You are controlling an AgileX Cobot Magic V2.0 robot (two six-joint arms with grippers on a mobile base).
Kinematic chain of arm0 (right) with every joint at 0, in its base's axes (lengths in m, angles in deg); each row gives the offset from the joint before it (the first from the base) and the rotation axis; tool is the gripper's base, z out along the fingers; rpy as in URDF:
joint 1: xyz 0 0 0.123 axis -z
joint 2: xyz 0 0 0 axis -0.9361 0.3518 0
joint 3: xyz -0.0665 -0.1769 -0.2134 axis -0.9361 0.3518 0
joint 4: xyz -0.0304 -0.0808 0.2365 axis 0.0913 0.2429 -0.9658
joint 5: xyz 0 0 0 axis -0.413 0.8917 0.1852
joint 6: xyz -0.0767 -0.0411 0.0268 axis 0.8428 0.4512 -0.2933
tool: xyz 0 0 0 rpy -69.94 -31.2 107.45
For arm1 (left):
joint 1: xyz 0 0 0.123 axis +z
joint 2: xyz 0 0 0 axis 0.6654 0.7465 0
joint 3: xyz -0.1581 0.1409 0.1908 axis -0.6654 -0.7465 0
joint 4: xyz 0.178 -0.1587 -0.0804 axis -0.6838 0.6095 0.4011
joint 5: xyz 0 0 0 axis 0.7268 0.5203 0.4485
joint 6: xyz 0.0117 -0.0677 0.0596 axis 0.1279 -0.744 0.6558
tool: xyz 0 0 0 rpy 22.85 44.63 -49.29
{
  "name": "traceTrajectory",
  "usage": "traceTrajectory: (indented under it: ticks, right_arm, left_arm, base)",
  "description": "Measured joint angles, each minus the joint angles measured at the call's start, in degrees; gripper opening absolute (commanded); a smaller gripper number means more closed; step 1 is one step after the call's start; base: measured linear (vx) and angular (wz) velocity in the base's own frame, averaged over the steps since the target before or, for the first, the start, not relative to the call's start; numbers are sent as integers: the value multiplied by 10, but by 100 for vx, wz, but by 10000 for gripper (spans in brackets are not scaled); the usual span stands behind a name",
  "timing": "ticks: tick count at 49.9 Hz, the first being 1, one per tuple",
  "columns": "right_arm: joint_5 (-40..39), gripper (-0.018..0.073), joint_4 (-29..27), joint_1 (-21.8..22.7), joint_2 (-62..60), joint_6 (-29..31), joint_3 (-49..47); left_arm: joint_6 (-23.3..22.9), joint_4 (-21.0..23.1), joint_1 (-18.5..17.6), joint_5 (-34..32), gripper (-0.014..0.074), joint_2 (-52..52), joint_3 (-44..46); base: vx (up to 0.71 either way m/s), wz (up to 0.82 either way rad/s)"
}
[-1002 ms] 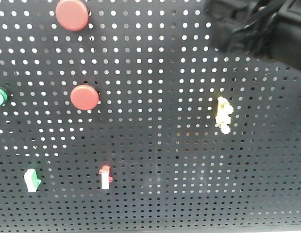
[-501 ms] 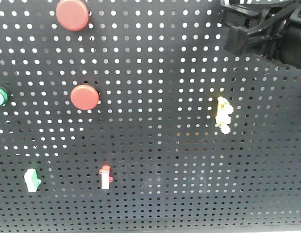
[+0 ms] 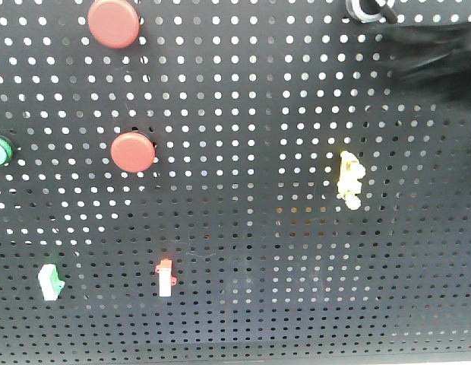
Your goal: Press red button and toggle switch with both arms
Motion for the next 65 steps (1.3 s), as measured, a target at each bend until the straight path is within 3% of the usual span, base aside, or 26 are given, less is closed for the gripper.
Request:
traceTrajectory:
  ticks: [9, 19, 28, 37, 44, 51, 65]
  right_arm:
    - [16, -3, 5, 23, -20, -4, -1]
    - [91, -3, 11, 23, -68, -9, -1]
    - [155, -3, 66, 23, -116, -52, 6]
    - [131, -3, 175, 23, -218, -127, 139]
    - [108, -3, 240, 23, -327, -170, 278]
    - [106, -3, 275, 23, -444, -201, 385]
    - [115, -3, 306, 23, -581, -221, 516]
  left_arm:
    - [0, 0, 0, 3, 1, 0, 0]
    - [0, -7, 0, 14, 1, 0, 0]
    - [-1, -40, 0, 36, 1, 0, 0]
    - [-18, -83, 0, 60, 1, -8, -16]
    - [-54, -127, 0, 37, 1, -58, -101]
    - [-85, -141, 0, 22, 1, -140, -212]
    - [-90, -146, 0, -25, 1, -261, -347]
  base:
    - [0, 0]
    - [0, 0]
    - [0, 0]
    - [0, 0]
    - [0, 0]
    - [0, 0]
    - [0, 0]
